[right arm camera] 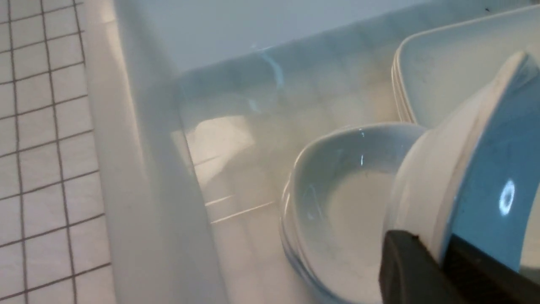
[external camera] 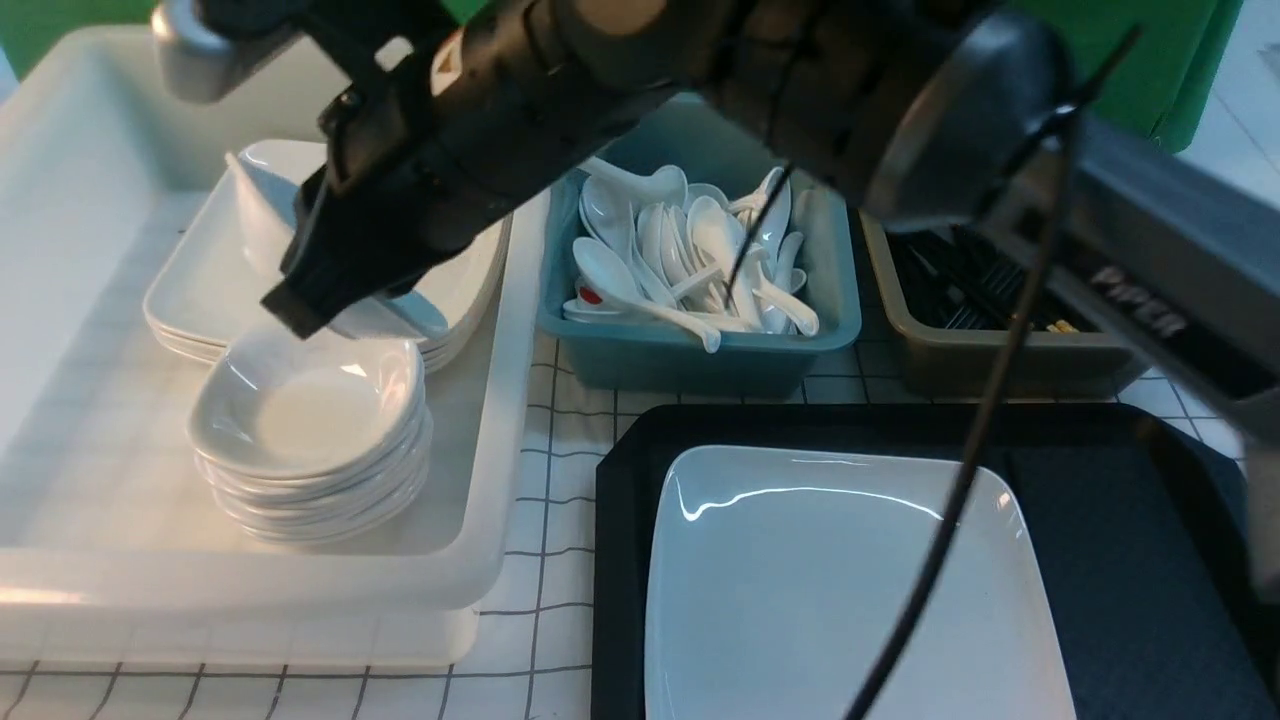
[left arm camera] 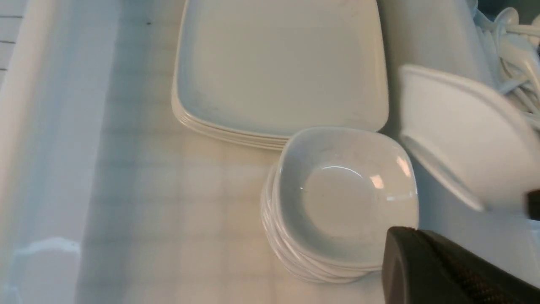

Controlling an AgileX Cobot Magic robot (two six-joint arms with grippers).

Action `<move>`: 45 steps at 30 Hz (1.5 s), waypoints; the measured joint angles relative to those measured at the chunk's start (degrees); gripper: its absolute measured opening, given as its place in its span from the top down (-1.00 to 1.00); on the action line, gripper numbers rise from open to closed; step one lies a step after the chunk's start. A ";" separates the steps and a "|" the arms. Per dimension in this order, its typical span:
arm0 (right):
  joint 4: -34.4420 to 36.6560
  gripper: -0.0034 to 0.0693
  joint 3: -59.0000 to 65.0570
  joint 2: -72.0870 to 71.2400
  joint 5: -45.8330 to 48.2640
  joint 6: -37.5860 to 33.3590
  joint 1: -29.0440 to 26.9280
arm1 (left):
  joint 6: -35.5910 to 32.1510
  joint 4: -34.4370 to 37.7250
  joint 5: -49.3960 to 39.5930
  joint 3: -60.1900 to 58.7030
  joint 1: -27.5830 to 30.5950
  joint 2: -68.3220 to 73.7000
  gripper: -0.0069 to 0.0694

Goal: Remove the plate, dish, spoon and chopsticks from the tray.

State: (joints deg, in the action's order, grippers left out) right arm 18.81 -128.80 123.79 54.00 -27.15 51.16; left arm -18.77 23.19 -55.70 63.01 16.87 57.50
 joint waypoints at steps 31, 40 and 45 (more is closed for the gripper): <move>-10.26 0.78 -6.45 -5.24 14.91 10.73 -7.49 | -10.39 13.65 0.45 -1.80 -3.75 -0.63 0.83; -10.92 0.91 13.17 -27.32 15.11 13.64 -28.15 | -7.02 10.01 5.94 -1.80 -29.40 1.37 0.83; -11.18 0.91 36.08 -36.76 14.55 13.50 -38.71 | -0.91 2.74 9.67 -1.80 -43.02 6.23 0.83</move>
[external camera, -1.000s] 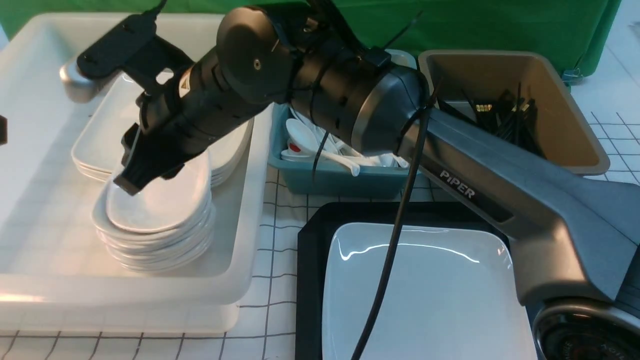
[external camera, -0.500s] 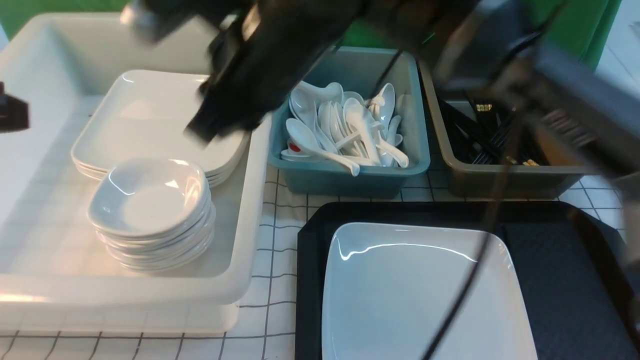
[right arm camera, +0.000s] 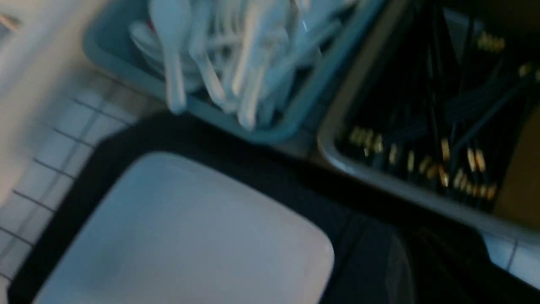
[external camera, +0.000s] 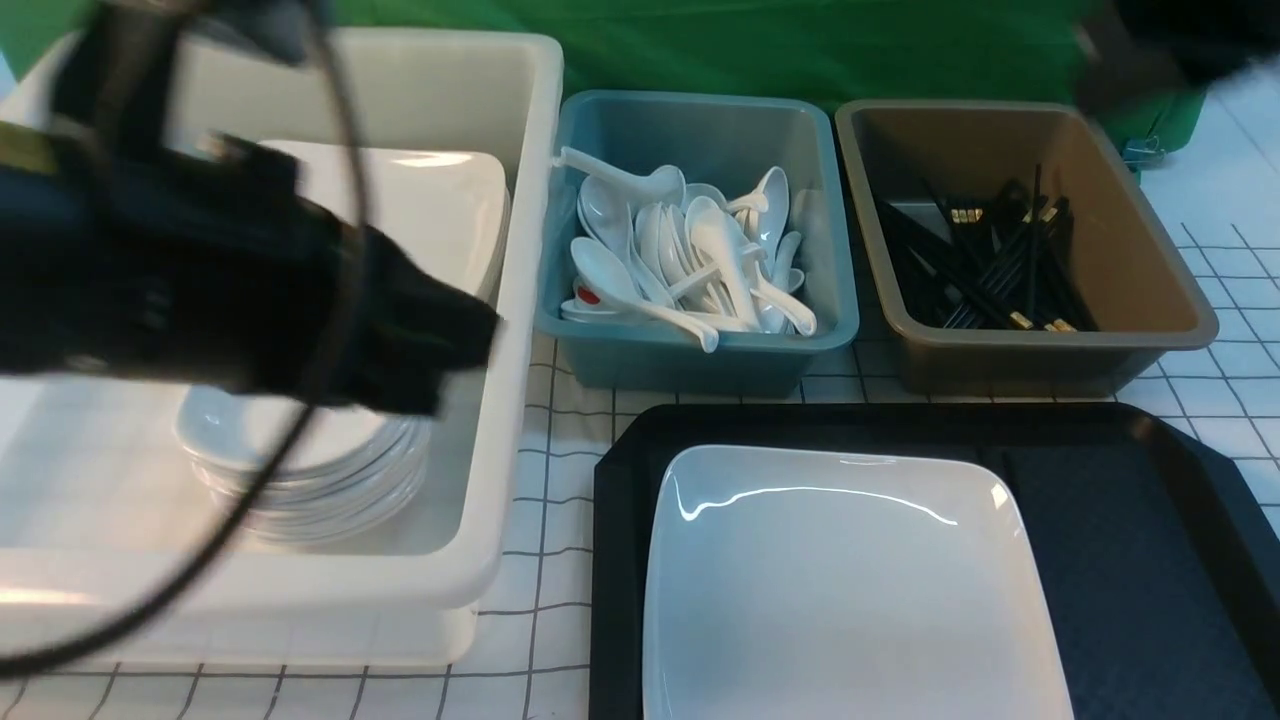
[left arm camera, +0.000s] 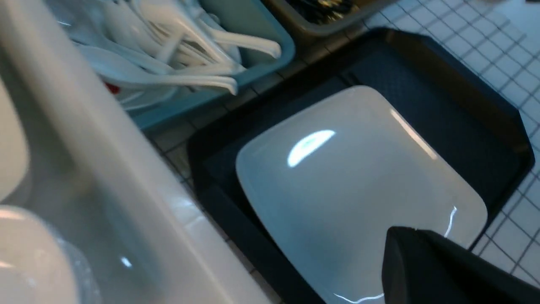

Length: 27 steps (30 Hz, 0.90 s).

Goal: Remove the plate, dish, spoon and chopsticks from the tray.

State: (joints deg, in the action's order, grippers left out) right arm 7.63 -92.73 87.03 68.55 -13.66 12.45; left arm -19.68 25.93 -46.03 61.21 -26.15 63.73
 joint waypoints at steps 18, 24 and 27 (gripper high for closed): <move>19.06 -0.32 28.48 11.68 -21.41 -13.51 -10.15 | 1.91 -3.32 6.02 0.00 -8.88 15.32 0.83; 20.37 -0.32 23.87 18.72 -21.35 -13.53 -10.15 | 1.91 -3.32 6.44 0.00 -8.88 15.32 0.83; 20.52 -0.32 23.03 21.22 -20.75 -13.53 -10.15 | 1.91 -3.43 6.44 0.00 -8.88 15.32 0.83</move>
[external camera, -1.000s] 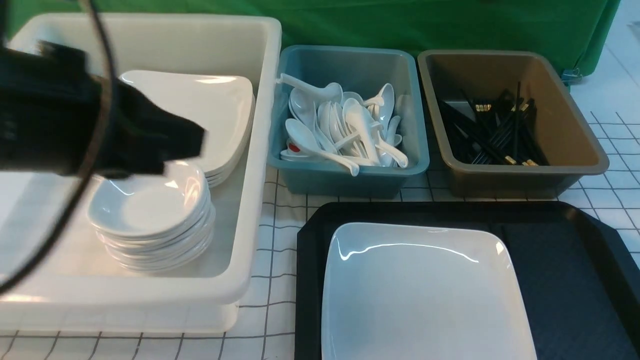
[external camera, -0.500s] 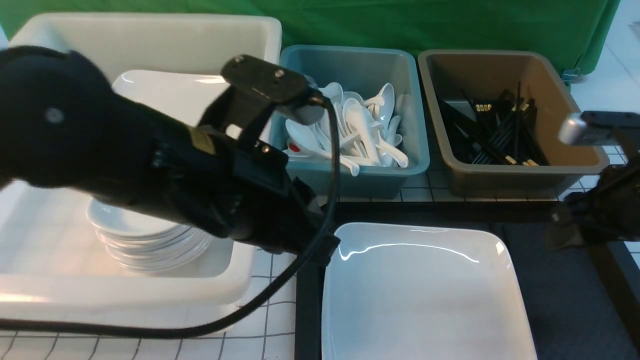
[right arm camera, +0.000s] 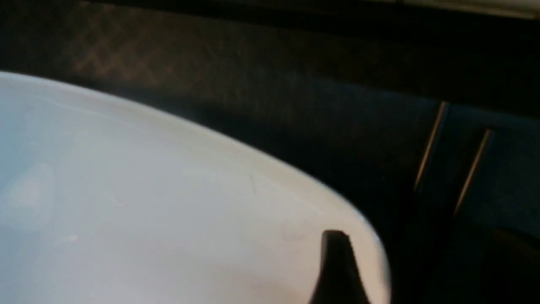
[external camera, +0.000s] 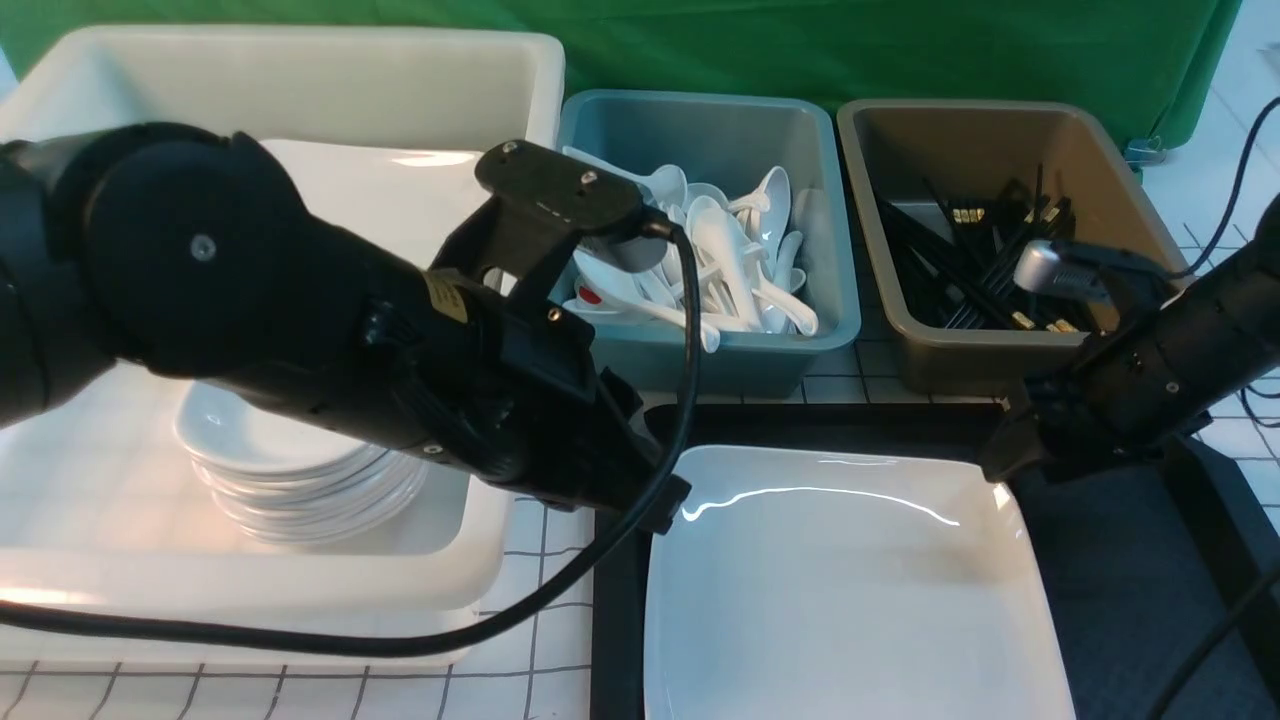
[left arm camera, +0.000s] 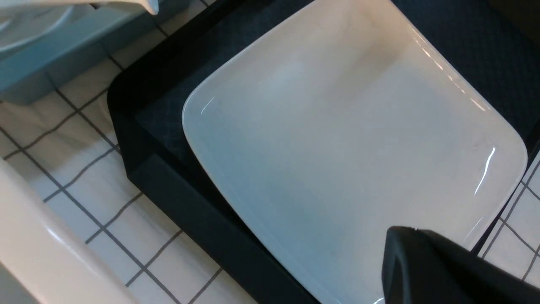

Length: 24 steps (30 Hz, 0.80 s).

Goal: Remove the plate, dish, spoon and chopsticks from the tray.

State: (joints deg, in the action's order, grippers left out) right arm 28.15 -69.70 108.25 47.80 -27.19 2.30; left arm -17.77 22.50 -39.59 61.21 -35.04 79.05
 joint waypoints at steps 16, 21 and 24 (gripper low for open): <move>1.19 -0.32 -0.07 2.28 1.80 -2.59 1.80 | 0.04 0.00 0.85 0.00 0.00 0.00 0.83; 1.42 -0.32 -0.07 2.28 -0.27 -3.00 4.65 | 0.06 0.00 0.90 0.00 0.00 0.00 0.83; 1.47 -0.31 -0.07 2.33 -0.83 -3.00 4.89 | 0.06 0.00 0.90 0.00 0.00 0.00 0.83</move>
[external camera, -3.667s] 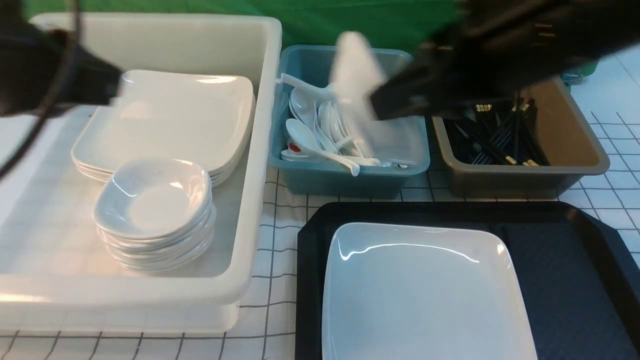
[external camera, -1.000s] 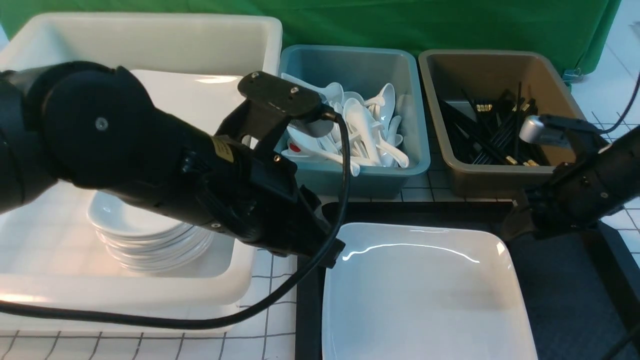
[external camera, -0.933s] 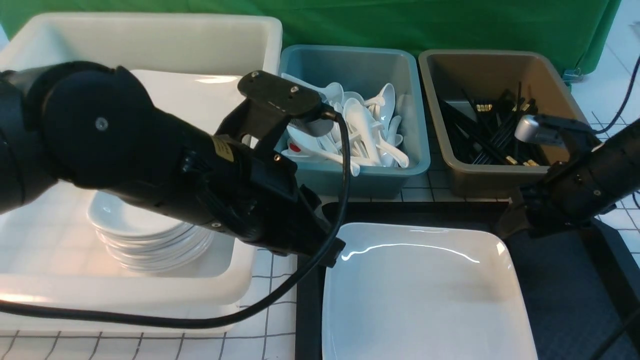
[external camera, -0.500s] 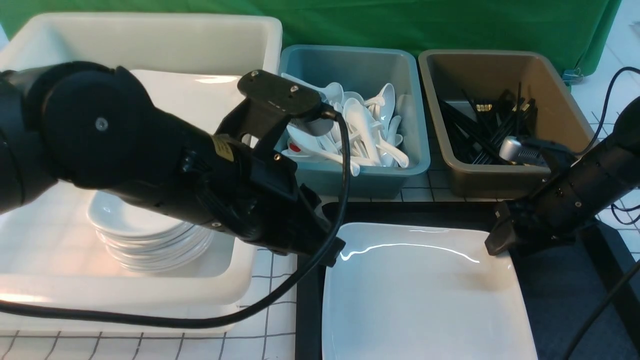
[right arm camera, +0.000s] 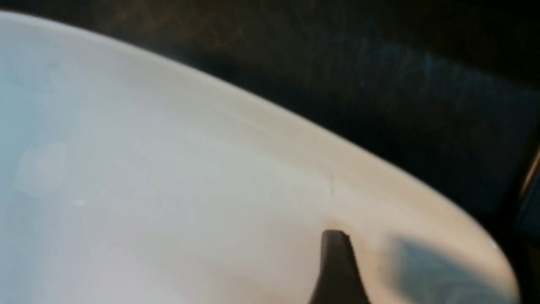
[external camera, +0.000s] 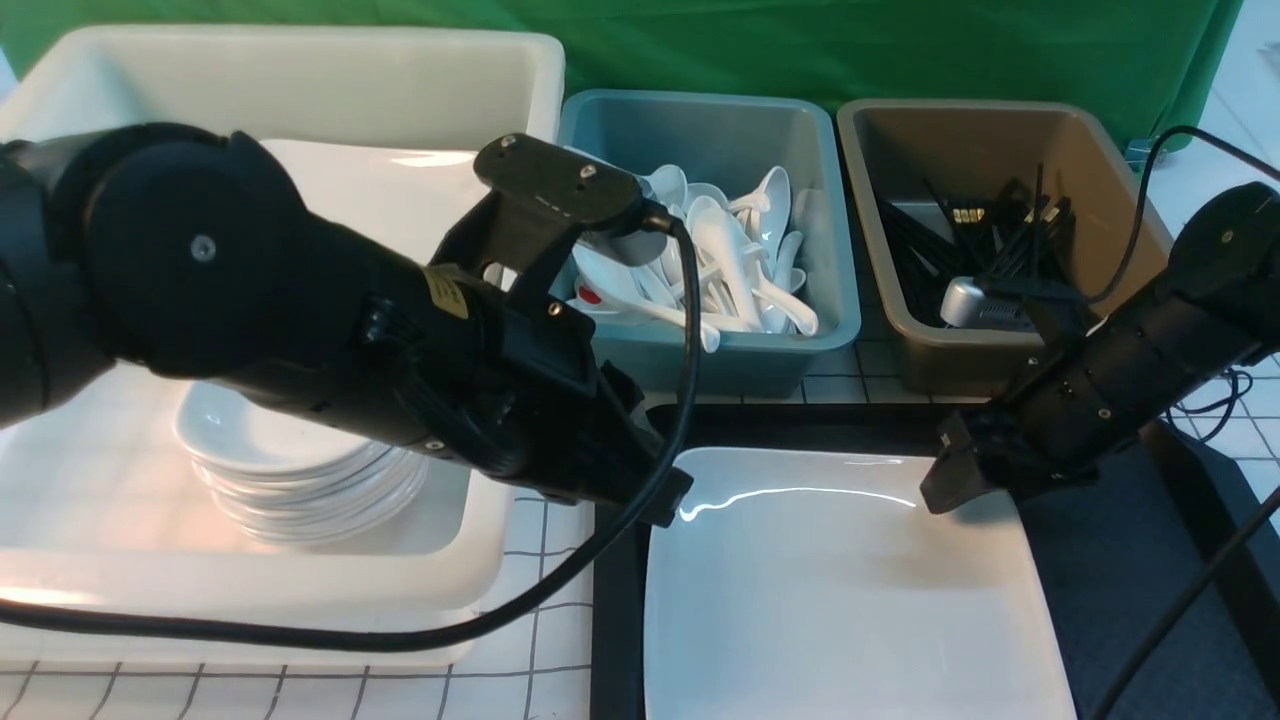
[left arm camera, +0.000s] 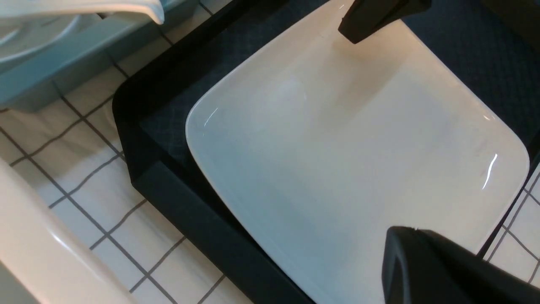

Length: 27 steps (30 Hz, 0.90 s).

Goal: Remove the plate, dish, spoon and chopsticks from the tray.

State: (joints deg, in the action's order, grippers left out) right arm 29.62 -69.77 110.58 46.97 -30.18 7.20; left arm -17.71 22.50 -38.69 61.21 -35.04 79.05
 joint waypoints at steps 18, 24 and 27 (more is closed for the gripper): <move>-1.81 0.53 -0.22 -3.50 1.40 -0.98 0.18 | 0.60 0.00 0.01 0.00 0.00 0.00 0.83; -1.62 0.71 -0.22 -12.73 4.52 -0.20 0.18 | 0.60 0.00 0.12 0.00 0.00 0.00 0.83; -1.43 0.77 -0.22 -17.52 5.50 0.21 0.18 | 0.60 0.00 0.35 0.00 0.00 0.00 0.83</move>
State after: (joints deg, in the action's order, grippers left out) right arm 28.19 -69.99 93.06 52.47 -29.98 7.38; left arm -17.11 22.50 -38.34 61.21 -35.04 79.05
